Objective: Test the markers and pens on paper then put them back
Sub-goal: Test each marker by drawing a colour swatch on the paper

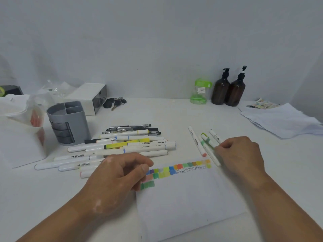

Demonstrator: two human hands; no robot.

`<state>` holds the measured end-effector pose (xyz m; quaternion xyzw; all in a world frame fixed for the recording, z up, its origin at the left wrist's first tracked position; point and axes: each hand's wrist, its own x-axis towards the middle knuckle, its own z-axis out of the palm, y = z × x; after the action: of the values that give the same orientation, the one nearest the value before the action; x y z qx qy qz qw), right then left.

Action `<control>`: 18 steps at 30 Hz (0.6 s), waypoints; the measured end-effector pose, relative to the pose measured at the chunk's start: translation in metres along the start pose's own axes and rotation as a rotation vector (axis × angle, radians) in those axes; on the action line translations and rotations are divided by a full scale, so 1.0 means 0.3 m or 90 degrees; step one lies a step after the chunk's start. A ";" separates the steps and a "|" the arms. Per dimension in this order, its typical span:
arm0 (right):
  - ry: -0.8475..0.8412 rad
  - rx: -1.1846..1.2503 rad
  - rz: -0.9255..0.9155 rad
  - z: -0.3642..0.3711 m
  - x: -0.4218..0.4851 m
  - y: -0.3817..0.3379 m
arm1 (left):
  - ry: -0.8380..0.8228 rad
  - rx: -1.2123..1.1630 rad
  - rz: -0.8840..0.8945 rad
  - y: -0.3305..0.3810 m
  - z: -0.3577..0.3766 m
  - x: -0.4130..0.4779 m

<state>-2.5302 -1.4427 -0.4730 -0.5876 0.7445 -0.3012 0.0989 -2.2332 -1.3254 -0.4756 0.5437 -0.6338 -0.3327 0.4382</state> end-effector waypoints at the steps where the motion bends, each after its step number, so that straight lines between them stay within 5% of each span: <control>1: -0.004 -0.011 0.001 0.001 -0.002 -0.001 | -0.003 0.010 -0.001 -0.001 -0.002 0.001; 7: 0.048 0.051 -0.156 0.016 -0.047 -0.066 | -0.023 0.068 0.007 0.002 -0.009 -0.001; 13: -0.086 -0.014 -0.405 0.119 -0.123 -0.204 | -0.015 0.088 0.009 0.004 -0.030 0.000; 18: -0.166 -0.098 -0.494 0.171 -0.103 -0.307 | -0.016 0.088 -0.002 0.005 -0.029 -0.002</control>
<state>-2.4204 -1.4427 -0.4685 -0.8635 0.4693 -0.1828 0.0273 -2.2258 -1.3242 -0.4708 0.5695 -0.6599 -0.2955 0.3910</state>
